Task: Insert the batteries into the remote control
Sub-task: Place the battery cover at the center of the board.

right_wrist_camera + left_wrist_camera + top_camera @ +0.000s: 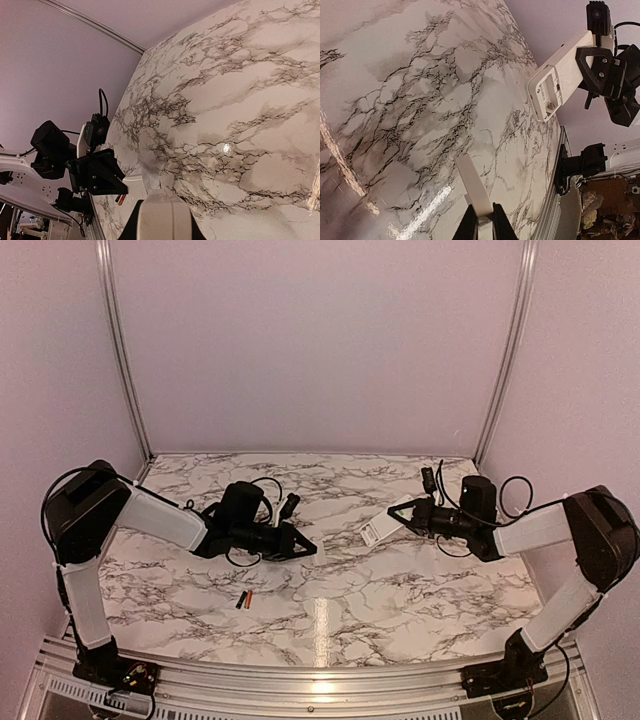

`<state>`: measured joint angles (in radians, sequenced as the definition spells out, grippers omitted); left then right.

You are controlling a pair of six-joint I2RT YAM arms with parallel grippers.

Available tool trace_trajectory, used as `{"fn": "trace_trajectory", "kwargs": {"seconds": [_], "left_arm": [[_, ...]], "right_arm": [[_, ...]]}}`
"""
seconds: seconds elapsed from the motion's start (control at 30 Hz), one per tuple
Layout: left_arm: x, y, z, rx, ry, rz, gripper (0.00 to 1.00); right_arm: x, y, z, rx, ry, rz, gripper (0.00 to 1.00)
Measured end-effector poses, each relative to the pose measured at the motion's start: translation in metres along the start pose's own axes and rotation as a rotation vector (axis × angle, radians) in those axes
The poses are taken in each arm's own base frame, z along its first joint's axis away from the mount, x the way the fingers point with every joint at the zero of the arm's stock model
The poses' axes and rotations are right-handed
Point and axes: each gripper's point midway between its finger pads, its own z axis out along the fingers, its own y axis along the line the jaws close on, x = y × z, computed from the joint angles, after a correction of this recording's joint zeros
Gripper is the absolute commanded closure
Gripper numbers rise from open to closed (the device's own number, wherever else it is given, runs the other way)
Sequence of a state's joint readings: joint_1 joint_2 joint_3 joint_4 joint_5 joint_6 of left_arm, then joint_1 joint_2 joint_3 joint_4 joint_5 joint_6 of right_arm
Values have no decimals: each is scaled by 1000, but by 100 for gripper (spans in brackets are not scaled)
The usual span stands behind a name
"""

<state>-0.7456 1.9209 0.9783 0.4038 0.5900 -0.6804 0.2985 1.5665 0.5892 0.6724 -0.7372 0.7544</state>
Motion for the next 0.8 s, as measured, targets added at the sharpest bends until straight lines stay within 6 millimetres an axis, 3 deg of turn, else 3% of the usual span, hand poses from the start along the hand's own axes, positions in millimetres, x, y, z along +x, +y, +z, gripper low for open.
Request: {"fn": "trace_trajectory", "kwargs": {"seconds": [0.3, 0.37, 0.47, 0.6, 0.8], "left_arm": [[8, 41, -5, -48, 3, -124, 88], [8, 48, -8, -58, 3, -149, 82], [5, 55, -11, -71, -9, -171, 59], [5, 71, -20, -136, -20, -205, 40], [-4, 73, -46, -276, -49, -169, 37]], "right_arm": [[1, 1, 0, -5, 4, 0, 100], [1, 1, 0, -6, 5, 0, 100], [2, 1, 0, -10, 11, 1, 100], [7, 0, -1, -9, 21, 9, 100], [13, 0, -1, -14, 37, 14, 100]]}}
